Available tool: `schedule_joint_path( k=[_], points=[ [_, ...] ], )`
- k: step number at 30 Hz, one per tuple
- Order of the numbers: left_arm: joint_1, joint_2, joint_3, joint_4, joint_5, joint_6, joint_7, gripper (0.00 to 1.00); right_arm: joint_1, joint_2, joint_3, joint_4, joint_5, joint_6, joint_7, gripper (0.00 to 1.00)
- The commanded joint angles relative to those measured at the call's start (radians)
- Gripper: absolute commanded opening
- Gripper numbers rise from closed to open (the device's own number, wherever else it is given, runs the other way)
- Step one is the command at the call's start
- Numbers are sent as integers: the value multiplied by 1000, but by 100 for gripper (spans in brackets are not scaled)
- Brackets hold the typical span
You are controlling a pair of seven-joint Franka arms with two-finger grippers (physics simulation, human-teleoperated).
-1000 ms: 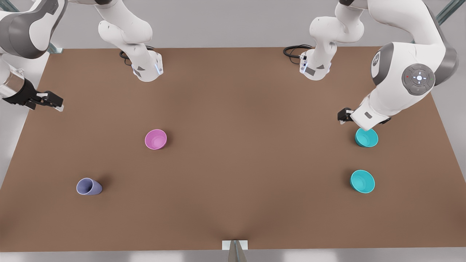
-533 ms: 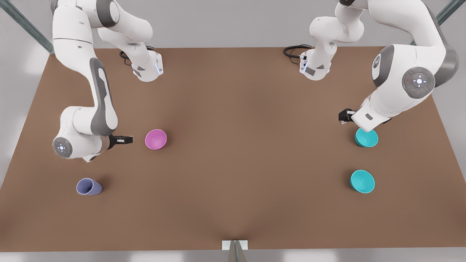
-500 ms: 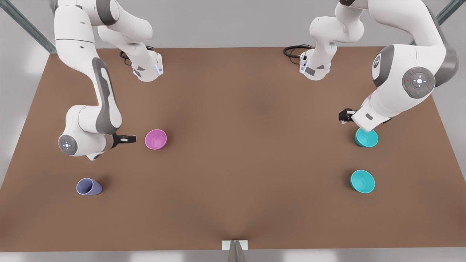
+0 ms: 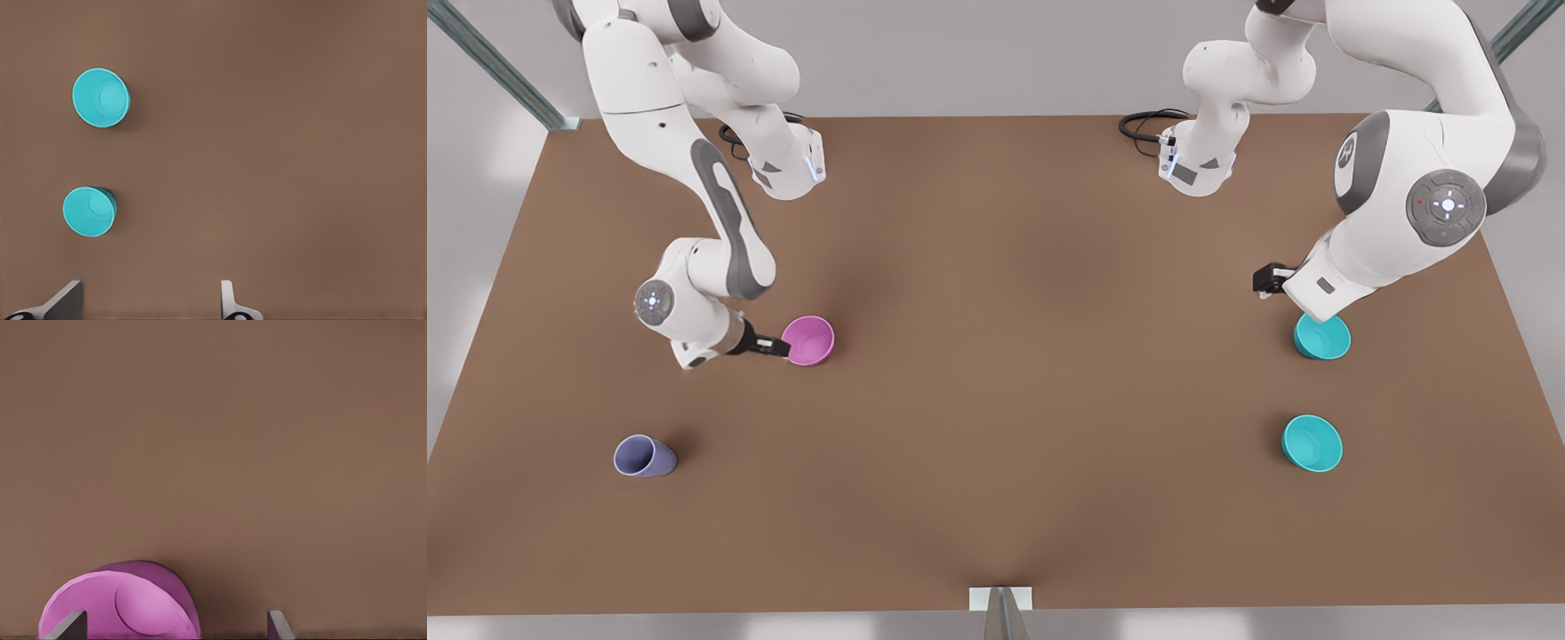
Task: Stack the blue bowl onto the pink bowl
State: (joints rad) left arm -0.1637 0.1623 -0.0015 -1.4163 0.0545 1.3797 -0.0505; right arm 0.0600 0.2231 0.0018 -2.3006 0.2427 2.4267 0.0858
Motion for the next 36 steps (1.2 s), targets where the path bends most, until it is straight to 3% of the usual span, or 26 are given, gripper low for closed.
schedule_joint_path(
  k=[1,15,16,17,18,20,22,27,31,33,36],
  points=[
    [0,-1,0,0,-1,-22,3,100,0,-22,4,-45,4,129,51,100],
    [1,-4,0,7,-1,-36,3,100,-2,88,61,-71,4,204,51,100],
    [3,-3,0,7,-1,-34,3,100,-2,88,63,-69,4,204,51,90],
    [3,-6,0,8,-1,-39,3,100,-3,87,63,-68,4,204,49,67],
    [1,-12,0,7,-1,-47,4,100,-3,88,61,-68,4,204,49,51],
    [1,-10,0,7,-1,-57,4,100,-3,88,63,-65,4,204,49,32],
    [1,-11,0,8,-2,-61,4,100,-3,88,63,-60,6,203,51,22],
    [3,-10,1,7,-2,-65,4,100,-6,85,64,-10,6,189,54,21],
    [4,-6,1,7,-2,-67,4,100,-2,113,165,202,7,180,57,21],
    [6,-6,1,7,-2,-67,4,100,6,258,248,406,7,183,69,21],
    [13,-4,5,7,-2,-68,32,100,144,484,248,757,10,199,72,21]
  ],
)
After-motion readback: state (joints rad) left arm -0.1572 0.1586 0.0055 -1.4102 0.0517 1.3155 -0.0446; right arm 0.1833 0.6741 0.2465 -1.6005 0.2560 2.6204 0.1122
